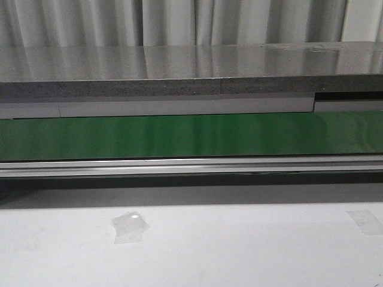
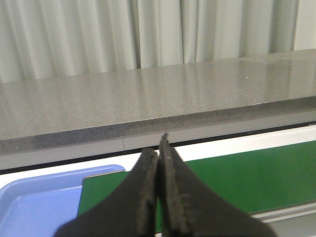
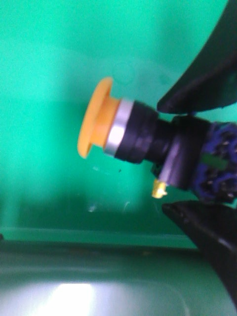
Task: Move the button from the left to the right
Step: 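Lift the button with the right gripper and move it over the green bin, then release the button into the green bin with the right gripper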
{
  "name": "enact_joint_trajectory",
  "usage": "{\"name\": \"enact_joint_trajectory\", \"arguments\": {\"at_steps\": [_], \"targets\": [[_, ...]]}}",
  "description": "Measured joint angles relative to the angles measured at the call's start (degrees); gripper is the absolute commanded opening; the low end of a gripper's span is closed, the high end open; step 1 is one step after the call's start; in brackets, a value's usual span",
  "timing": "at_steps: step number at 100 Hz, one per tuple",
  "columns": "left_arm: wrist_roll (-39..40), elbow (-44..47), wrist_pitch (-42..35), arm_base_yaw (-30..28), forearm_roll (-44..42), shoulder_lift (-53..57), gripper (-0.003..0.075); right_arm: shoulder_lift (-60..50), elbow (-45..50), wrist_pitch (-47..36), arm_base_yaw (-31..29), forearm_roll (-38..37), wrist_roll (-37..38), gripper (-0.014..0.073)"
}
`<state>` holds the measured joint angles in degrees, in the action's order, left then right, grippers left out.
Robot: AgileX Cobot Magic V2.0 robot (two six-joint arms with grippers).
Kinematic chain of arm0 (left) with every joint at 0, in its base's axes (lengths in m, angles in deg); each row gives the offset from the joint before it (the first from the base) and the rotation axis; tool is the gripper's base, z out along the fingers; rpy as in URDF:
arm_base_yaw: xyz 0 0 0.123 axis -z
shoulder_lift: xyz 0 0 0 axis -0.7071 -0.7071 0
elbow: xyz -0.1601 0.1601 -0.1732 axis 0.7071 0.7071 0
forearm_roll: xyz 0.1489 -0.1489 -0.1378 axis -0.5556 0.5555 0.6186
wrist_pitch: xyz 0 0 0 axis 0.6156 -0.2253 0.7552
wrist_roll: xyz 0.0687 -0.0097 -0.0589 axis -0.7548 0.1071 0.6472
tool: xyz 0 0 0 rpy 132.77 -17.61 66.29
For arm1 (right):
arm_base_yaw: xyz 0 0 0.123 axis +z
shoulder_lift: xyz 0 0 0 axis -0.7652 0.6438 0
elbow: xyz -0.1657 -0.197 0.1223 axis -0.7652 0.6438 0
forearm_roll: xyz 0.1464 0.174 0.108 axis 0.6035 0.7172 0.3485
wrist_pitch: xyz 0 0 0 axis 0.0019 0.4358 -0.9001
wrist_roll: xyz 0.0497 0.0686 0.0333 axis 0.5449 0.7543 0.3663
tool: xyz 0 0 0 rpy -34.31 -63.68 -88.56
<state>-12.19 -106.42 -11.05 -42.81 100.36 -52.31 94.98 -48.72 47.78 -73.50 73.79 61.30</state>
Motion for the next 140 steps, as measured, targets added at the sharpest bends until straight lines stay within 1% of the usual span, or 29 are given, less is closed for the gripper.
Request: {"name": "enact_joint_trajectory", "arguments": {"at_steps": [9, 37, 60, 68, 79, 104, 116, 129, 140], "targets": [[0.00, 0.00, 0.00, 0.00, 0.00, 0.00, -0.0020, 0.00, 0.00, 0.00, 0.00, 0.00, 0.00, 0.0479], [0.00, 0.00, 0.00, 0.00, 0.00, 0.00, -0.0020, 0.00, -0.30, 1.00, 0.00, -0.68, 0.00, 0.0479], [0.00, 0.00, 0.00, 0.00, 0.00, 0.00, -0.0020, -1.81, -4.40, 4.56, 0.00, -1.74, 1.79, 0.0479], [0.00, 0.00, 0.00, 0.00, 0.00, 0.00, -0.0020, -3.91, -5.43, 4.75, 0.22, 0.00, 2.12, 0.0479], [0.00, 0.00, 0.00, 0.00, 0.00, 0.00, -0.0020, -7.13, -5.96, 4.11, 1.39, 4.22, 2.11, 0.0477], [0.00, 0.00, 0.00, 0.00, 0.00, 0.00, -0.0020, -13.84, -5.96, 0.42, 6.33, 14.70, 1.90, 0.0477], [0.00, 0.00, 0.00, 0.00, 0.00, 0.00, -0.0020, -16.76, -5.96, -0.76, 9.18, 18.46, -0.24, 0.0477], [0.00, 0.00, 0.00, 0.00, 0.00, 0.00, -0.0020, -20.59, -4.06, -2.26, 12.63, 21.37, -2.09, 0.0477], [0.00, 0.00, 0.00, 0.00, 0.00, 0.00, -0.0020, -25.09, -0.08, -4.83, 15.00, 22.69, -2.49, 0.0477]]}}
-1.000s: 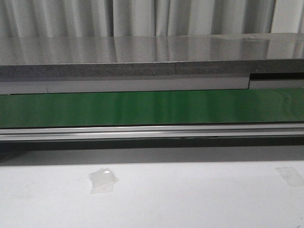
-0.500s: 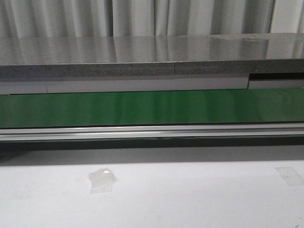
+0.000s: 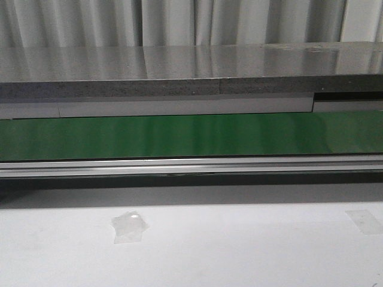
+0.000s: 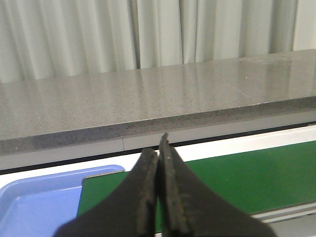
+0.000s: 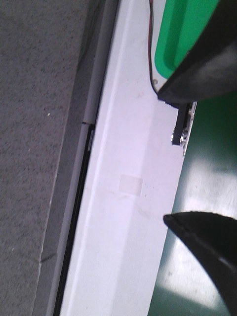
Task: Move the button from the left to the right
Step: 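Release the button into the green bin with the right gripper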
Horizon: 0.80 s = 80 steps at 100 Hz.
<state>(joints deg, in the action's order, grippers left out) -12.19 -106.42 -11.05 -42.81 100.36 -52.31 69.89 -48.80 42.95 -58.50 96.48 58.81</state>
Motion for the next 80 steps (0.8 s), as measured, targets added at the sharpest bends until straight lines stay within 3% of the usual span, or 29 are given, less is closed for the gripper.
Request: {"name": "enact_joint_trajectory", "arguments": {"at_steps": [51, 80], "targets": [[0.00, 0.00, 0.00, 0.00, 0.00, 0.00, -0.0020, -31.87, 33.60, -15.15, 2.19, 0.70, -0.90, 0.0476], [0.00, 0.00, 0.00, 0.00, 0.00, 0.00, -0.0020, -51.02, 46.75, -15.08, 2.19, 1.30, -0.97, 0.0476]]}}
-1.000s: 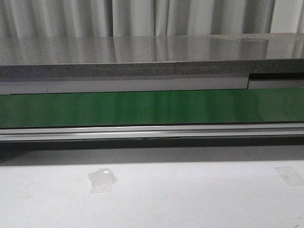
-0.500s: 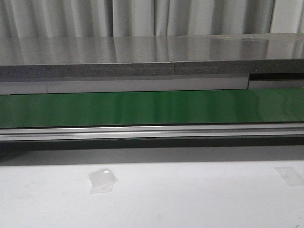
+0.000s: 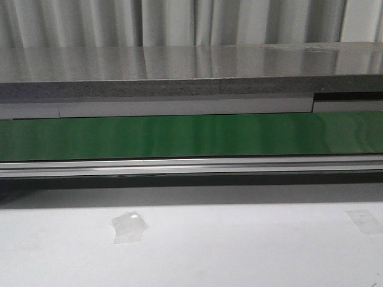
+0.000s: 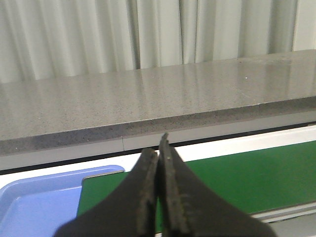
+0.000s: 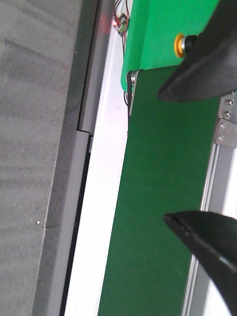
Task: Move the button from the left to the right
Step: 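Release the button into the green bin with the right gripper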
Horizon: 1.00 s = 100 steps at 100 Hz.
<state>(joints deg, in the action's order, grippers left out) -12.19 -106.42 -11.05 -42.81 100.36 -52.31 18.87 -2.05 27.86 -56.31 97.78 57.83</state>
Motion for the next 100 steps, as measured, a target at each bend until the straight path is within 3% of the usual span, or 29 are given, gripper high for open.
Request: {"name": "enact_joint_trajectory", "arguments": {"at_steps": [10, 20, 64, 100], "targets": [[0.00, 0.00, 0.00, 0.00, 0.00, 0.00, -0.0020, -5.99, 2.32, 2.43, 0.00, 1.07, -0.07, 0.0456], [0.00, 0.00, 0.00, 0.00, 0.00, 0.00, -0.0020, -11.15, 3.60, 5.98, 0.00, 1.96, -0.21, 0.0384], [-0.11, 0.00, -0.04, 0.00, 0.11, 0.00, -0.0020, -17.66, 4.06, 12.48, 0.00, 2.49, -0.42, -0.0071], [-0.11, 0.00, -0.04, 0.00, 0.11, 0.00, -0.0020, -17.78, 4.06, 12.61, 0.00, 2.58, -0.42, -0.0068]]}}
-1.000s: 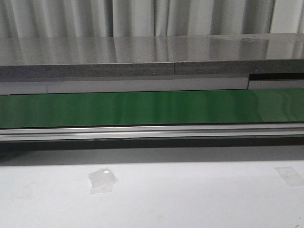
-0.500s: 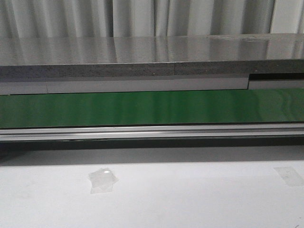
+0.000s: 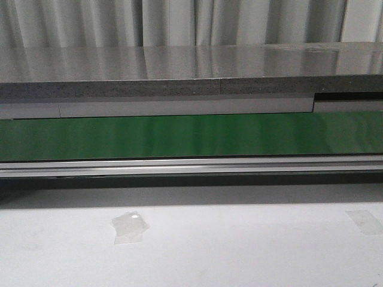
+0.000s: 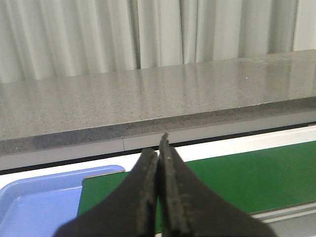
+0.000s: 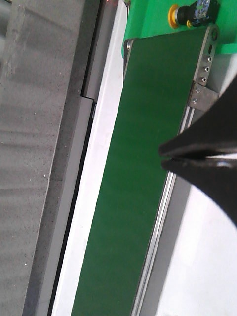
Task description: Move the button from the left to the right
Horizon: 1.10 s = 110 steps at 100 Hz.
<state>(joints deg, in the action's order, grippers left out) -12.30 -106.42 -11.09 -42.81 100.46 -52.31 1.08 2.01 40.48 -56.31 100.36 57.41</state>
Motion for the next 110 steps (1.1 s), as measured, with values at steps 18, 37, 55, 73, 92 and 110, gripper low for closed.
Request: {"name": "enact_joint_trajectory", "arguments": {"at_steps": [18, 37, 55, 73, 92, 110], "targets": [[0.00, 0.00, 0.00, 0.00, 0.00, 0.00, -0.0020, 0.00, 0.00, 0.00, 0.00, 0.00, 0.00, -0.0068], [0.00, 0.00, 0.00, 0.00, 0.00, 0.00, -0.0020, 0.00, 0.00, 0.00, 0.38, 0.00, 0.00, -0.0068], [0.00, 0.00, 0.00, 0.00, 0.00, 0.00, -0.0020, 0.00, 0.25, -0.63, 1.59, 0.64, 0.00, -0.0068], [0.00, 0.00, 0.00, 0.00, 0.00, 0.00, -0.0020, -0.25, 0.83, -2.39, 3.44, 0.65, 0.92, -0.0068], [0.00, 0.00, 0.00, 0.00, 0.00, 0.00, -0.0020, -3.83, 4.28, -7.09, 6.69, -8.31, 11.99, -0.0068], [0.00, 0.00, 0.00, 0.00, 0.00, 0.00, -0.0020, -9.22, 11.63, -13.64, 7.32, -21.48, 31.70, -0.0068]]}}
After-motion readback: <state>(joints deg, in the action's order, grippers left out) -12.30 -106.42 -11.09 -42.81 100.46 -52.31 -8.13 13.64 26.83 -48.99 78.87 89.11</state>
